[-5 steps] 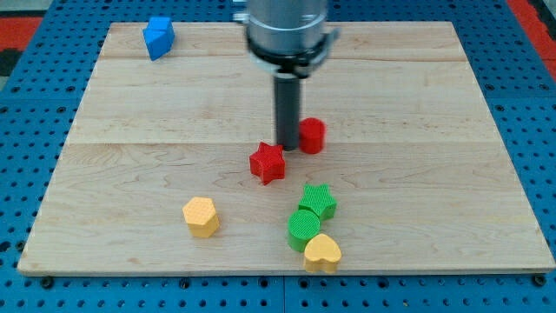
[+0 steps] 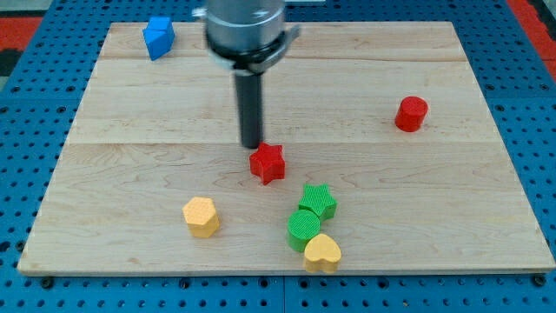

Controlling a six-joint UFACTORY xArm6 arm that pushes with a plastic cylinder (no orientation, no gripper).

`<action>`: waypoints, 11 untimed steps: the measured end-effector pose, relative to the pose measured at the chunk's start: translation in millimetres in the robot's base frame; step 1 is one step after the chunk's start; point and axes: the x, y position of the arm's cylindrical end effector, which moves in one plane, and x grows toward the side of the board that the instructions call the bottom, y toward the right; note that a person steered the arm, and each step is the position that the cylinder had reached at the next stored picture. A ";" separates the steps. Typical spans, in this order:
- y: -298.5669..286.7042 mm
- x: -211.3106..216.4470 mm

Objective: Push red star closer to red circle

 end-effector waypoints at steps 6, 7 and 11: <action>192.5 -16.0; 207.2 -7.3; 196.2 -42.7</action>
